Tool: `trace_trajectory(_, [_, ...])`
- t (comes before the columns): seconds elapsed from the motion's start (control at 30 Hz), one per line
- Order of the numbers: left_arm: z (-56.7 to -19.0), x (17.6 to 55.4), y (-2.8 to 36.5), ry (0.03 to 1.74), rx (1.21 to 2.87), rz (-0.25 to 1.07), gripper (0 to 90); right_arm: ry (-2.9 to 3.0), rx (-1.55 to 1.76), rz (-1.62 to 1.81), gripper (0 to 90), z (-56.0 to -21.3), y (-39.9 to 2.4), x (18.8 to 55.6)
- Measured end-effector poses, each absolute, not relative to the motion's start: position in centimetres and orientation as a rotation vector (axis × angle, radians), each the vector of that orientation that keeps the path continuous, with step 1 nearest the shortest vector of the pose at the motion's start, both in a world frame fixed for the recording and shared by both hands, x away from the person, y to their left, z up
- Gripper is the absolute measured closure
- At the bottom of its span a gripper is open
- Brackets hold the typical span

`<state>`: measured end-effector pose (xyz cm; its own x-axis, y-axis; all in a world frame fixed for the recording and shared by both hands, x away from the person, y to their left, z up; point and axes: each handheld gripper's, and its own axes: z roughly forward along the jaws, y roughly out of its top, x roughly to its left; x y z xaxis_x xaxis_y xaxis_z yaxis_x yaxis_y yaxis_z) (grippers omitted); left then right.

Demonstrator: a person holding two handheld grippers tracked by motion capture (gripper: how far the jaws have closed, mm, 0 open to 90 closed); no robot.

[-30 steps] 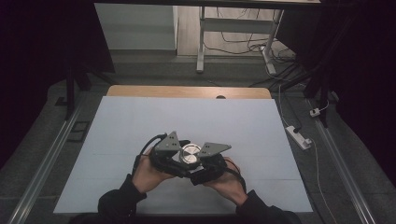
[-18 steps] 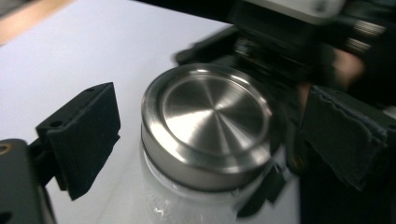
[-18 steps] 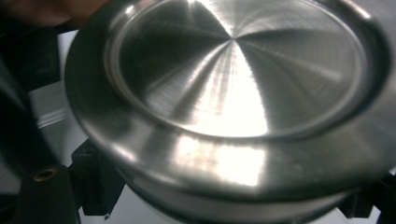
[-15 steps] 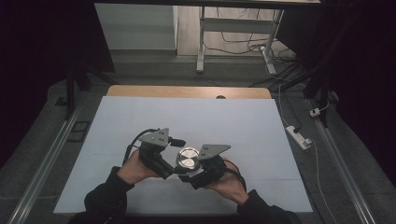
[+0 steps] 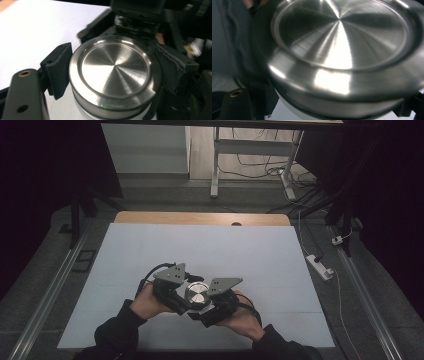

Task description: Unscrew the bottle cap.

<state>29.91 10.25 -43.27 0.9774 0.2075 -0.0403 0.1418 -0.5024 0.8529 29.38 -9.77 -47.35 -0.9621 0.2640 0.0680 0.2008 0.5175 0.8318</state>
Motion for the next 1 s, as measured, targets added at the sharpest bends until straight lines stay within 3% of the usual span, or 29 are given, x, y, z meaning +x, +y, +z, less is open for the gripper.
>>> trace_trajectory(0.27, [-43.7, 28.5, 7.0, 0.591, 2.073, 0.347, 19.7, 2.572, 0.641, 1.386, 14.4, -47.8, -10.5, 30.5])
trace_trajectory(0.37, [-43.4, 28.7, 7.0, 0.545, 2.104, 0.341, 14.8, 2.556, 0.632, 1.383, 14.4, -47.8, -10.7, 30.6])
trace_trajectory(0.53, [-42.2, 29.7, 9.6, 0.424, 2.067, 0.201, 3.1, 2.562, 0.576, 1.427, 14.4, -47.4, -10.9, 30.5])
trace_trajectory(0.8, [-42.5, 30.1, 11.8, 0.141, 2.133, 0.069, 10.3, 2.684, 0.421, 1.471, 14.4, -47.6, -10.1, 29.9])
trace_trajectory(1.0, [-43.1, 29.8, 10.9, 0.071, 2.166, 0.043, 16.1, 2.719, 0.342, 1.465, 14.4, -47.6, -9.5, 29.1])
